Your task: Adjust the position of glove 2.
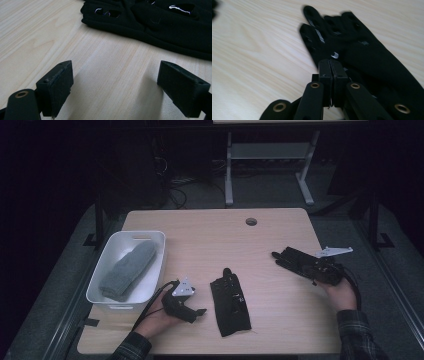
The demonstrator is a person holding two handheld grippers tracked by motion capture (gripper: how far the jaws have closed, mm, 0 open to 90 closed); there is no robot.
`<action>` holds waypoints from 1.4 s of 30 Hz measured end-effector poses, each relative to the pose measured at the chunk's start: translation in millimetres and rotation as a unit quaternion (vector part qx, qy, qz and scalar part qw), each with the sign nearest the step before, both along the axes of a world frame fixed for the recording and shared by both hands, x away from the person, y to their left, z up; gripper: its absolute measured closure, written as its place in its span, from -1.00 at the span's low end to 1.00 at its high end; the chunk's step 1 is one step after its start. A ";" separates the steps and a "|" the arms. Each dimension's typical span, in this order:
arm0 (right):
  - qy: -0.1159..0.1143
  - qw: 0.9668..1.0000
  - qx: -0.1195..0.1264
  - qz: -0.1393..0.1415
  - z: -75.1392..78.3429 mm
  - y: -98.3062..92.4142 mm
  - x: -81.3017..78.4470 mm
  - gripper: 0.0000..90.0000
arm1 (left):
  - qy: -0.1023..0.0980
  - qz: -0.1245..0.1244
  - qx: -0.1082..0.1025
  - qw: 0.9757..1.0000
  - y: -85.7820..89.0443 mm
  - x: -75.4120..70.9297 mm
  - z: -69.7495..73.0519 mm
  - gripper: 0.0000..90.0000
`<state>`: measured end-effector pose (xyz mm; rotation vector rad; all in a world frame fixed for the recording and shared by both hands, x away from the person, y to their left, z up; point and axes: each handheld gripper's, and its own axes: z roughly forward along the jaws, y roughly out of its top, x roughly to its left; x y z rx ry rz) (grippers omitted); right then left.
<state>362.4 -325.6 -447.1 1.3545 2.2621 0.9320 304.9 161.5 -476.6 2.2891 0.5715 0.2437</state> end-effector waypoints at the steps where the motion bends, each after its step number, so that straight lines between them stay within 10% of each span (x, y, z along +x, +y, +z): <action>1: 0.003 1.000 -0.002 -0.004 -2.0 -3.7 1.2 0.96 | 0.000 0.000 0.000 1.000 0.0 0.0 -0.1 -0.72; 16: 0.035 0.999 -0.015 -0.014 -15.5 -7.9 5.1 0.97 | 0.000 0.000 0.000 1.000 0.0 0.0 0.0 -0.72; 31: 0.057 0.996 -0.023 0.068 -10.8 44.3 -12.4 0.97 | -0.002 0.001 -0.002 1.000 -0.1 0.0 -0.6 -0.72; 42: 0.068 0.987 -0.018 0.142 -9.5 89.3 -27.0 0.97 | -0.002 0.000 -0.003 1.000 -0.1 0.0 -0.6 -0.72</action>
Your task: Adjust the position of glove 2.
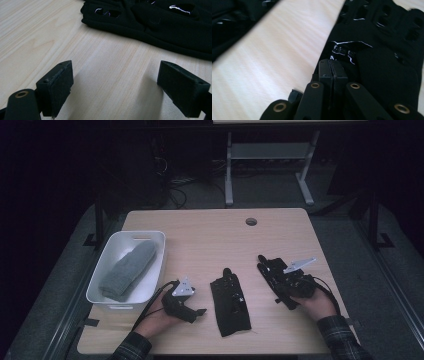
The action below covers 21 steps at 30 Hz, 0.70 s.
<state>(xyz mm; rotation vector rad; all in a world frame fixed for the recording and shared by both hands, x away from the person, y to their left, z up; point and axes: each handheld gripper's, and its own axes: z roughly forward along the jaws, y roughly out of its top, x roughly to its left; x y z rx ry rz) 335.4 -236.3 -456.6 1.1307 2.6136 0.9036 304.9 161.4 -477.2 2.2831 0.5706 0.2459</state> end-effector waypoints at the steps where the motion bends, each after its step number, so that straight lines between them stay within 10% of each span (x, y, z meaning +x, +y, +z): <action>1: 0.001 1.000 0.002 0.008 0.0 4.2 -1.7 0.97 | 0.000 0.000 0.000 1.000 0.0 0.0 0.0 -0.72; 12: -0.001 0.998 0.005 0.059 2.5 31.1 -11.9 0.97 | 0.000 0.000 0.000 1.000 0.0 0.0 0.0 -0.72; 21: -0.028 0.999 0.028 -0.013 14.8 -16.0 -6.1 0.97 | 0.000 0.001 -0.001 1.000 -0.1 -0.1 -0.2 -0.72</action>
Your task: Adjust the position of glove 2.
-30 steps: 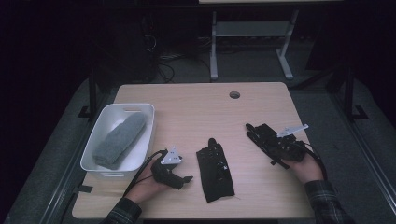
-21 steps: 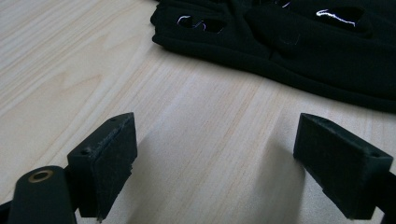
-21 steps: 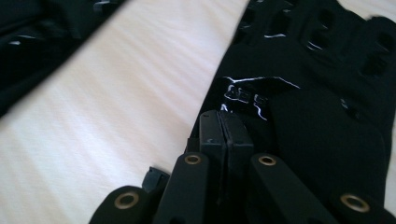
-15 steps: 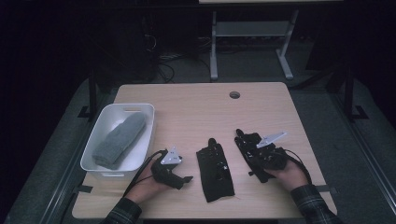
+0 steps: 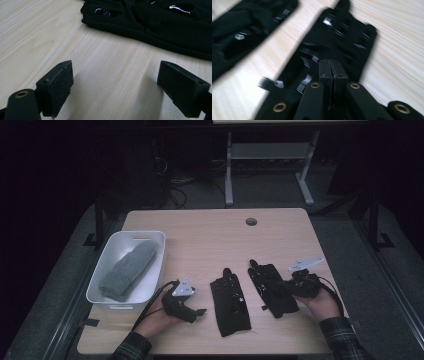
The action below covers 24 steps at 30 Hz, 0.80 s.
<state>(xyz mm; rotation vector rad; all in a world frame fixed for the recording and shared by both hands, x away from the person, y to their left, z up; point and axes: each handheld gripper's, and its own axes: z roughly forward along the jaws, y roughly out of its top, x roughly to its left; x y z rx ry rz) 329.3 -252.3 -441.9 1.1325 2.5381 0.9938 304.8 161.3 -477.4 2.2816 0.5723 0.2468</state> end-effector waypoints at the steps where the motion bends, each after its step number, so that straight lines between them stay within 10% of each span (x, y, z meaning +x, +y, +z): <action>1: 0.005 1.000 -0.001 -0.005 -2.4 -4.5 1.2 0.97 | 0.000 0.000 0.000 1.000 0.0 0.0 0.0 -0.72; 24: 0.024 0.996 -0.033 0.074 -15.9 23.9 -15.9 1.00 | 0.002 0.001 -0.001 1.000 -0.1 -0.2 -0.1 -0.72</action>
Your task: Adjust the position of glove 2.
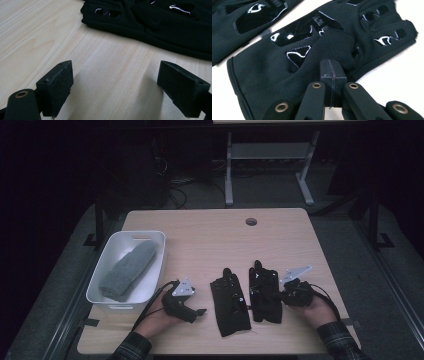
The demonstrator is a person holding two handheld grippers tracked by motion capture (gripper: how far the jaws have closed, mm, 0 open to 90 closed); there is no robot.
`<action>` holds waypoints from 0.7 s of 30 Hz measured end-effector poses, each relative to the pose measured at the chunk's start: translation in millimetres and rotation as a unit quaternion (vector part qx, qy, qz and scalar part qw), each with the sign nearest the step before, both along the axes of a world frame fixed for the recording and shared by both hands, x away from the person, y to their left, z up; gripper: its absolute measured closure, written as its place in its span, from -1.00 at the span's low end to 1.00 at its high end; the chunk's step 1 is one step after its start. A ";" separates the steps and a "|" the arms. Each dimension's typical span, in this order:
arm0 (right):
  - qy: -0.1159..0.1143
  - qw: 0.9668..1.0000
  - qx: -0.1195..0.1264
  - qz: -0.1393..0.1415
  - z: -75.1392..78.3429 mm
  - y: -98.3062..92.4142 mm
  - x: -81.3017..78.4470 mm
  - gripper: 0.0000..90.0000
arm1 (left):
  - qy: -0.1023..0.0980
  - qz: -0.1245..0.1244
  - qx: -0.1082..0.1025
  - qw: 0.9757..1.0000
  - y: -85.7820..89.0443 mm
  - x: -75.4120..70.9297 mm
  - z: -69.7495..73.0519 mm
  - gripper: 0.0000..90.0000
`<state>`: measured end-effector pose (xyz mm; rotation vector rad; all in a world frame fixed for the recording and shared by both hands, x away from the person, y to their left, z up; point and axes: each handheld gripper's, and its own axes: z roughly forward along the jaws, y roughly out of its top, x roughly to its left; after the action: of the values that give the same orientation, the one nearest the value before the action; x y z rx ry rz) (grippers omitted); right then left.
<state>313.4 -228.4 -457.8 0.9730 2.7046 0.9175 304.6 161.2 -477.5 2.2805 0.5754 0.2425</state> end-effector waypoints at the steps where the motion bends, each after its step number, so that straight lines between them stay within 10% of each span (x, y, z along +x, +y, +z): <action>1: 0.001 1.000 0.000 0.002 0.1 0.8 -1.8 1.00 | 0.000 0.001 0.000 1.000 0.0 -0.1 0.0 -0.72; 13: 0.007 0.999 0.004 0.036 1.3 9.1 -11.1 1.00 | 0.013 0.009 0.021 1.000 -10.9 -1.6 10.8 -0.09; 21: -0.025 0.999 0.020 -0.024 7.1 -7.7 1.6 1.00 | 0.015 -0.010 0.002 1.000 -30.3 0.6 22.1 0.71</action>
<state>315.1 -236.2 -450.7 1.0026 2.6201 0.9770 305.2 130.9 -455.3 2.2971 0.5668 0.1997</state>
